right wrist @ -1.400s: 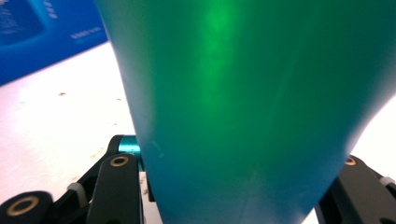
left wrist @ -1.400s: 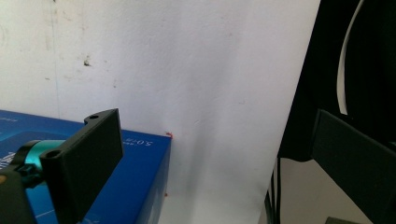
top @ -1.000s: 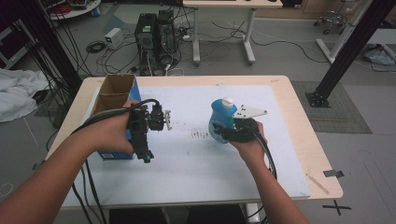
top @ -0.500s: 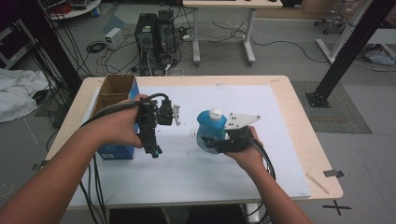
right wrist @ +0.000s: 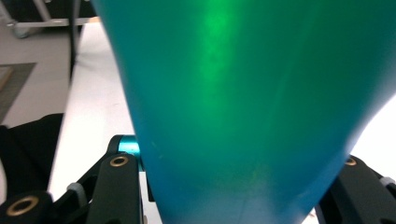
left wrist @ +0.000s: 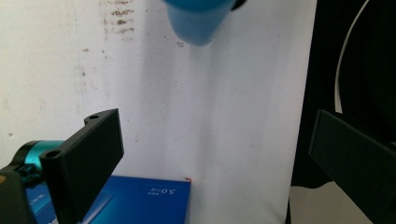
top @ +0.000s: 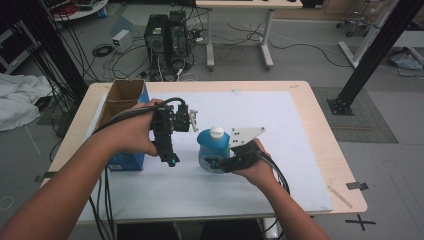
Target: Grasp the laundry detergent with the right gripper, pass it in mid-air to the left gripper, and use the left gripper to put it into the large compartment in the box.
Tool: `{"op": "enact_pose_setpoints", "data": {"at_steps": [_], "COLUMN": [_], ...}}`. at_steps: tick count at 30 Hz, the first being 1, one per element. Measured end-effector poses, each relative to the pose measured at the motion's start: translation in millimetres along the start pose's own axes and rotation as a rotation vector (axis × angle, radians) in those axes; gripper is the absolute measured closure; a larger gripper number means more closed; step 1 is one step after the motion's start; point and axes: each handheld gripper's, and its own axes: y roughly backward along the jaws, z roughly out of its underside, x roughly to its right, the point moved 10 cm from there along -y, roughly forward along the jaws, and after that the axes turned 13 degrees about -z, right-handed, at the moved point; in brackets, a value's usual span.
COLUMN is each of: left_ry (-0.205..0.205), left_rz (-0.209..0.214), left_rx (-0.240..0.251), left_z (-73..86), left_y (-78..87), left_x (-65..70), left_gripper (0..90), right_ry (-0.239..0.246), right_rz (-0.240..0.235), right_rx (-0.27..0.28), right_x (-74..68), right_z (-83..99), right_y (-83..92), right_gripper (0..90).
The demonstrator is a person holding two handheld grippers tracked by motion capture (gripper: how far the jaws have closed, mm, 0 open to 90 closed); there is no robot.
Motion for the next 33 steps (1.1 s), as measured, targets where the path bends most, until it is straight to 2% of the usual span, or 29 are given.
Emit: {"op": "enact_pose_setpoints", "data": {"at_steps": [2,3,5,11,12,23,33], "left_ry": [-0.004,-0.004,-0.013,-0.033,-0.037,-0.064,-0.072], "left_rz": [0.004,0.004,0.006,0.018,0.016,0.029,0.028], "left_rx": [-0.001,-0.001,0.004,0.012,0.018,0.012,0.003], "left_z": [-2.0,-2.0,-5.5,-12.7,-14.0,-23.9,-28.4], "left_y": [-0.6,-0.6,-1.1,-0.4,-0.8,-3.6,-8.0], "left_x": [1.1,1.1,3.2,9.6,10.2,17.6,20.8], "left_gripper": [3.1,3.1,3.1,3.1,3.1,3.1,3.1], "right_ry": [0.019,0.019,0.023,0.028,0.032,0.038,0.048], "right_rz": [-0.031,-0.031,-0.076,-0.128,-0.148,-0.202,-0.214], "right_rx": [-0.005,-0.005,-0.012,-0.011,-0.006,-0.003,0.005], "right_x": [-4.3,-4.3,-10.7,-17.6,-20.3,-28.3,-29.4], "right_z": [-0.6,-0.6,-0.9,-1.0,-2.1,-8.0,-13.4], "right_y": [-4.1,-4.1,-10.5,-20.2,-24.7,-40.3,-47.6], "right_gripper": [46.2,46.2,46.2,46.3,46.2,46.2,46.2]}}
